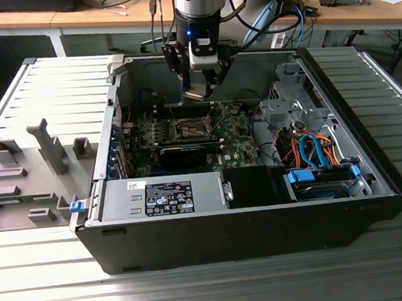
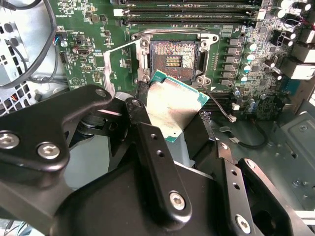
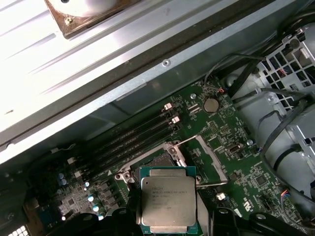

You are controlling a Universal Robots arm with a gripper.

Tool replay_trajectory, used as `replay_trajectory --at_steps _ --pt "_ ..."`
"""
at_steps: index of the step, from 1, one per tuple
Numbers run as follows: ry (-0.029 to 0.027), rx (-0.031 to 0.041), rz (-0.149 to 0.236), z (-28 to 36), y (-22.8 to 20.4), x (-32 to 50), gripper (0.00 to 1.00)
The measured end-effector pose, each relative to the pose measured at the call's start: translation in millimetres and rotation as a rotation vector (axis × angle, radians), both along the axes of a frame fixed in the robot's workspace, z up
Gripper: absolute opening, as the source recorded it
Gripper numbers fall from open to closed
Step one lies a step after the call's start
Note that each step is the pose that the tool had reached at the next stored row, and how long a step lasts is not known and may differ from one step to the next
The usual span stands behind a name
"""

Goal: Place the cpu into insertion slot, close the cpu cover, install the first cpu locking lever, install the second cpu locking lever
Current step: 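Place the cpu into insertion slot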

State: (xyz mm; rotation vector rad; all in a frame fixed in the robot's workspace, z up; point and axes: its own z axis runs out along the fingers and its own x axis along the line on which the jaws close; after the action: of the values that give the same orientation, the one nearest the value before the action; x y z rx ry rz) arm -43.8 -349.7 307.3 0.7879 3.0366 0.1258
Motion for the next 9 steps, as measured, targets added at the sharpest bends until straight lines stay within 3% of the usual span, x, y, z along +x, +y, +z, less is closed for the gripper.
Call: replay_trajectory --at_steps 9 --pt "0.0000 0.0000 -0.022 -0.2 0.0 0.0 0.54"
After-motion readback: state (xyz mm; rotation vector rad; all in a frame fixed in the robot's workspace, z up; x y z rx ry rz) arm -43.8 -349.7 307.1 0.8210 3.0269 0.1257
